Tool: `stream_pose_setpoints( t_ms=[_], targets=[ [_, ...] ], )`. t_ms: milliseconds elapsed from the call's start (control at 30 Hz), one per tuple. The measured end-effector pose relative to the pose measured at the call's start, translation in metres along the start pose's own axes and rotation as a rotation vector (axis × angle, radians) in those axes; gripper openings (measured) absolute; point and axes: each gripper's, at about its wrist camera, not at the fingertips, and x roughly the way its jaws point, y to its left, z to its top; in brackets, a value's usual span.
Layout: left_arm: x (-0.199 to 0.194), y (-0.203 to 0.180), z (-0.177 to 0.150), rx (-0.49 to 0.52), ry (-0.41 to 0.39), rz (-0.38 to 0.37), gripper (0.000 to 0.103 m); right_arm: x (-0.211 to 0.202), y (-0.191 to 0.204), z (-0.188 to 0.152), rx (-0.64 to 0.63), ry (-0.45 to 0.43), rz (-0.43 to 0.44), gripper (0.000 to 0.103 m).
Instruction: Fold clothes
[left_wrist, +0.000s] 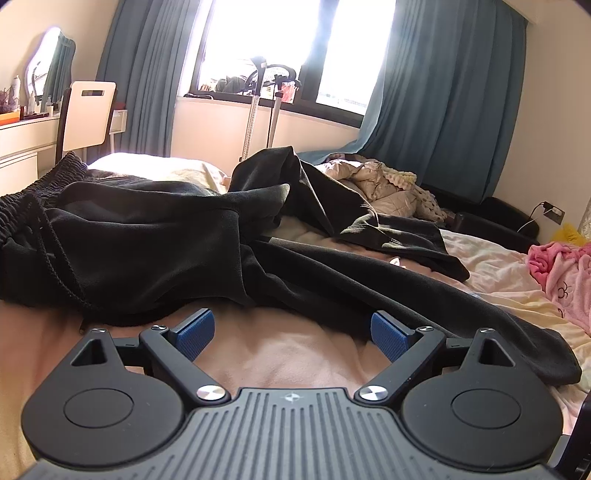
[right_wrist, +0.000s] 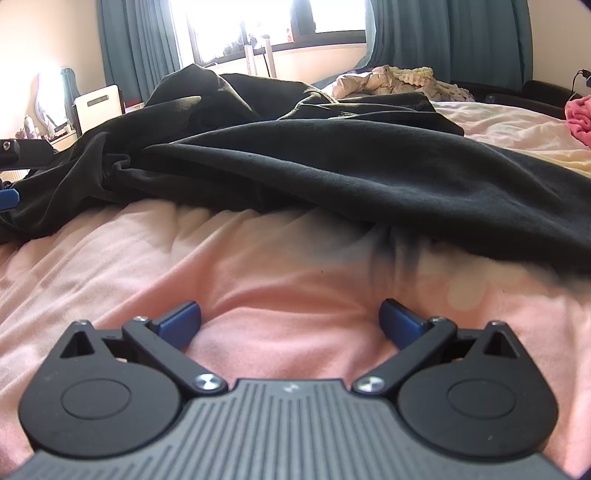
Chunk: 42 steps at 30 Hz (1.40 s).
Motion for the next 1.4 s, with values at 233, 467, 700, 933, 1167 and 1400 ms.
stream_pose_setpoints(
  t_ms=[233,467,700,933,1167,1400],
  targets=[
    [0.001,-0.001,0.000,-0.002,0.003,-0.004,0.093,-0.001,-0.001,0.000,0.001,0.001,0.003,0.103],
    [0.004,-0.001,0.000,-0.014,0.013,-0.016,0.093,0.000,-0.001,0.000,0.000,0.000,0.002,0.103],
    [0.006,-0.003,-0.002,-0.016,0.021,-0.025,0.093,-0.001,-0.002,0.000,0.000,0.000,0.003,0.103],
    [0.009,-0.003,-0.001,-0.033,0.019,-0.007,0.093,-0.001,-0.002,0.000,0.000,-0.001,0.003,0.103],
    [0.013,-0.004,-0.002,-0.037,0.025,-0.007,0.093,0.000,-0.003,0.000,0.000,-0.003,0.004,0.103],
    [0.015,-0.003,-0.002,-0.044,0.030,0.001,0.093,0.000,-0.003,-0.001,0.000,-0.003,0.004,0.103]
  ],
)
